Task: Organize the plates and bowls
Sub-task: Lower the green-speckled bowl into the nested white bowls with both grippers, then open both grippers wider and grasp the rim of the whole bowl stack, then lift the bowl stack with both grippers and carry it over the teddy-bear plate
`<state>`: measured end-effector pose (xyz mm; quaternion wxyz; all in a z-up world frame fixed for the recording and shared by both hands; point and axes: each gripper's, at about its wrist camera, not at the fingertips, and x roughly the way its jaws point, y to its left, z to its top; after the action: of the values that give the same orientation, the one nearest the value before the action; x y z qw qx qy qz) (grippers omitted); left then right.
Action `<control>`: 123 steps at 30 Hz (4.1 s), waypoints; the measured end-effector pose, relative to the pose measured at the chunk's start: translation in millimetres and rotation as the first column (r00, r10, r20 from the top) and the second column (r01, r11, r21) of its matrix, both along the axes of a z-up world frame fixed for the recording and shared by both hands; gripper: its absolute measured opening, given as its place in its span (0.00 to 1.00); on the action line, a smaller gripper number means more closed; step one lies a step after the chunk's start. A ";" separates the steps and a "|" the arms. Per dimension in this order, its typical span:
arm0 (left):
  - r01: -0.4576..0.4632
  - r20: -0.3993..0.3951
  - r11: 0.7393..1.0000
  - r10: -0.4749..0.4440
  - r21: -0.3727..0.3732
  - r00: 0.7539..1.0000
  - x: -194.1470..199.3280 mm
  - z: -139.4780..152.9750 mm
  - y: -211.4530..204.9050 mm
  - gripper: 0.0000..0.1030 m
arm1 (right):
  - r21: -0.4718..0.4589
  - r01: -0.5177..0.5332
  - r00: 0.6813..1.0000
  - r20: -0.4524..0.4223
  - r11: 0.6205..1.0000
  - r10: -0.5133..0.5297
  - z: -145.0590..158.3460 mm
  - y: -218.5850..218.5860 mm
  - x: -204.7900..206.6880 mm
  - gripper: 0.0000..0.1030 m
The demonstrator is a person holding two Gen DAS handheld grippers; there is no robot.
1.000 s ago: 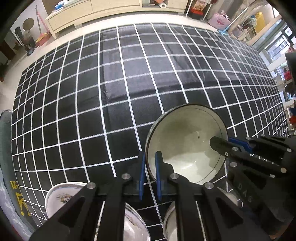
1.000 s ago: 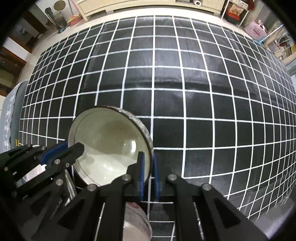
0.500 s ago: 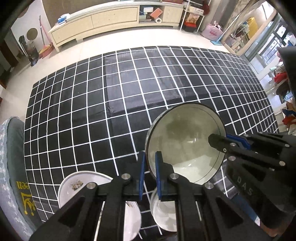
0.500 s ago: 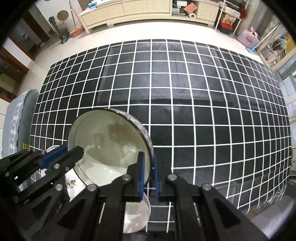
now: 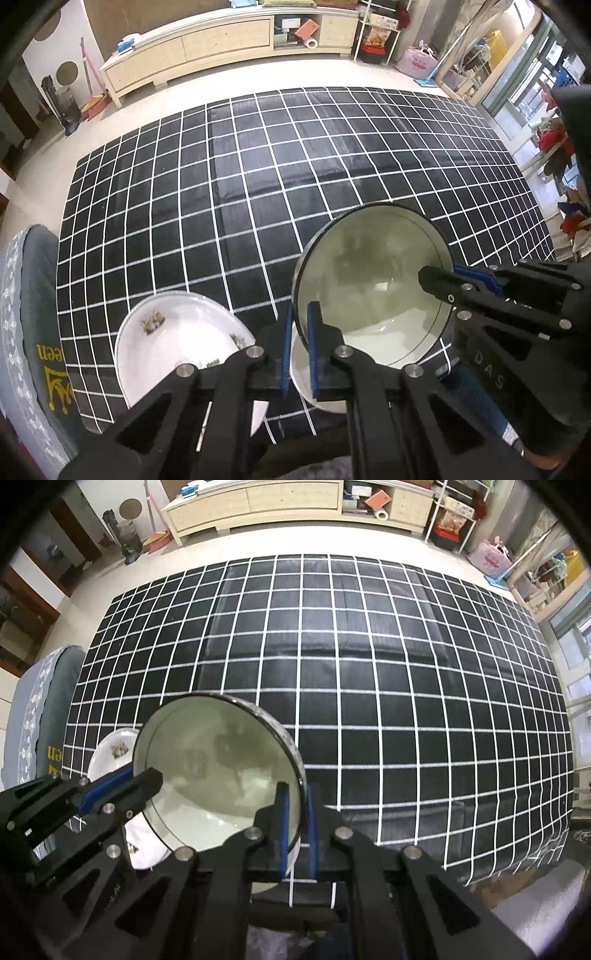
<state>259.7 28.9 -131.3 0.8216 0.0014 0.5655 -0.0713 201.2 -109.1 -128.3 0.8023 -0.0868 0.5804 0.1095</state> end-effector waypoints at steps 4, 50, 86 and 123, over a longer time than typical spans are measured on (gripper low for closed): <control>-0.006 -0.015 1.000 0.006 -0.005 1.000 -12.4 -8.7 1.8 0.06 | -0.005 -0.004 1.000 -0.006 1.000 0.004 -4.1 -2.6 -10.1 0.11; 0.013 -0.046 0.995 -0.018 -0.097 0.999 -43.0 -59.0 24.7 0.22 | 0.038 -0.011 1.000 -0.025 0.999 0.012 -24.4 -34.7 -13.6 0.34; 0.177 -0.023 0.917 -0.198 -0.357 0.980 -17.3 -127.5 42.6 0.47 | 0.362 0.217 0.970 -0.181 0.906 -0.160 -98.9 -63.1 5.2 0.71; 0.131 -0.086 0.962 -0.156 -0.240 0.984 -8.6 -137.1 -5.0 0.60 | 0.248 0.274 0.960 -0.121 0.929 -0.251 -95.3 -14.9 -0.7 0.63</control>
<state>251.2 23.9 -268.4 0.7781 -0.0577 0.5937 -0.1967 200.5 -124.0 -223.6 0.7881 0.1035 0.6014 0.0806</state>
